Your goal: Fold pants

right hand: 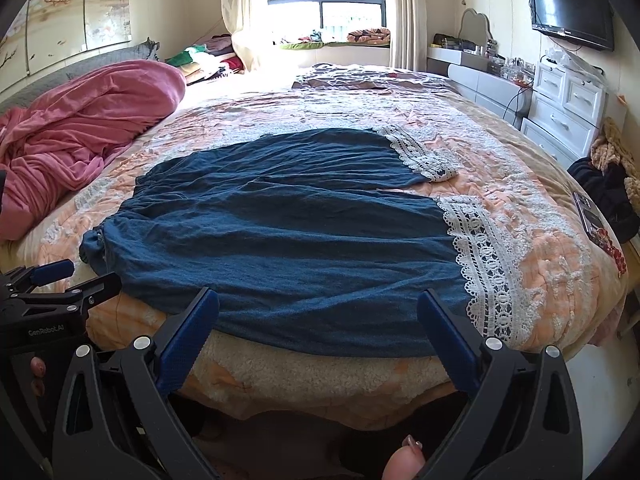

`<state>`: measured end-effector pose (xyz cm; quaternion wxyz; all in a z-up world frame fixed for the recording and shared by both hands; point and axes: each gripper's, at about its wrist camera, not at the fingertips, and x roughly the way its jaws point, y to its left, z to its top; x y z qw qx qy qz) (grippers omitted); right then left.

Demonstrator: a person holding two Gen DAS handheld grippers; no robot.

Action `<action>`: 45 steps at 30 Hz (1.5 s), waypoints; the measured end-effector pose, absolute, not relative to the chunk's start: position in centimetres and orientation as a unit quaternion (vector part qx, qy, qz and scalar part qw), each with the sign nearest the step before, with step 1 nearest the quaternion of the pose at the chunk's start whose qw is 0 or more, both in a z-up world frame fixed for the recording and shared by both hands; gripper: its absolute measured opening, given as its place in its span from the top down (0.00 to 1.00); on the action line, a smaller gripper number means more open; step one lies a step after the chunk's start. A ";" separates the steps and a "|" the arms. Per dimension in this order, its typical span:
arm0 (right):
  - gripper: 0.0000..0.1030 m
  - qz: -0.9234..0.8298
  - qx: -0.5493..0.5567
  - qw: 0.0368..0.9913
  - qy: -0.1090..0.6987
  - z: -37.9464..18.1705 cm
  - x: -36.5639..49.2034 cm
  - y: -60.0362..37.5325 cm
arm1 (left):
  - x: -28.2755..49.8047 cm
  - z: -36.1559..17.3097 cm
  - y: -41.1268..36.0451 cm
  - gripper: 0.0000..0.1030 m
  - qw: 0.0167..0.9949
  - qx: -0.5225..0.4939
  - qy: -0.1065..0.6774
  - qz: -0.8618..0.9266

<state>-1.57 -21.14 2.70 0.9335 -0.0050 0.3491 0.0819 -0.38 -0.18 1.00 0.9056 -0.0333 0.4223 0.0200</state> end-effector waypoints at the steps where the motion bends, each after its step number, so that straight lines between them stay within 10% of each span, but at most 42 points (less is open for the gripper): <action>1: 0.04 0.082 -0.005 0.933 0.349 2.7 -1.6 -21.1 | -0.4 1.1 -0.2 0.08 0.906 -0.033 0.422 0.020; 45: 0.04 0.108 -0.017 0.924 0.367 1.7 0.5 -19.4 | 1.1 0.9 1.6 0.08 0.906 -0.035 0.422 0.012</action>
